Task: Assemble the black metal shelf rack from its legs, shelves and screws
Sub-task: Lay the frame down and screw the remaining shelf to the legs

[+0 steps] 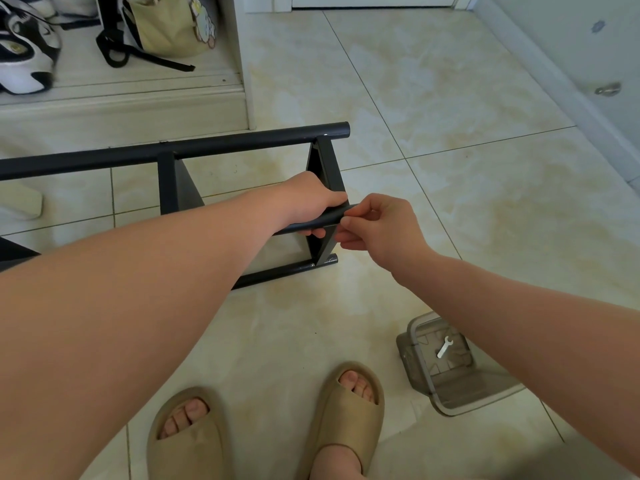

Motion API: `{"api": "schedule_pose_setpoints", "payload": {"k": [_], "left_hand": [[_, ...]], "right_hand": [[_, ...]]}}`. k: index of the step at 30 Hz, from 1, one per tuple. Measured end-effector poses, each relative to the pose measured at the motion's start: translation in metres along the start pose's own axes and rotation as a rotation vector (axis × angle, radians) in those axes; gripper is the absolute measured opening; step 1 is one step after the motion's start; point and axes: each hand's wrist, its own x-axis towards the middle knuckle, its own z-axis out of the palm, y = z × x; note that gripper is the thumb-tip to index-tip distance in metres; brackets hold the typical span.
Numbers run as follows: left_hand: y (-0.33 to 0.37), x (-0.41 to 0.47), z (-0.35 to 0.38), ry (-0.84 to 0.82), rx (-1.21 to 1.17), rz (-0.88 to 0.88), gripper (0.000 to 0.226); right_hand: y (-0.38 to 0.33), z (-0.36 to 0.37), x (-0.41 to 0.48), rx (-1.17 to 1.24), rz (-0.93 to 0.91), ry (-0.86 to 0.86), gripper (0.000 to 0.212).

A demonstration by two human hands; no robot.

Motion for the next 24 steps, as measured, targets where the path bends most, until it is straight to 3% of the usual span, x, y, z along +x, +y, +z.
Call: {"api": "schedule_pose_setpoints", "payload": {"k": [9,14,19,24], "left_hand": [[-0.003,0.004,-0.003,0.003,-0.033,-0.008,0.039],[-0.003,0.005,-0.003,0.004,-0.039,-0.007,0.04],[-0.001,0.004,-0.003,0.003,-0.036,-0.01,0.039],[-0.002,0.003,-0.005,-0.009,-0.074,-0.017,0.037]], "right_hand": [[-0.016,-0.008,0.008,-0.164,0.047,-0.074,0.016],[-0.009,0.001,0.003,-0.238,-0.009,0.023,0.016],[-0.011,0.0,0.004,-0.25,0.033,0.011,0.02],[-0.015,0.0,0.004,-0.565,-0.067,-0.02,0.02]]}}
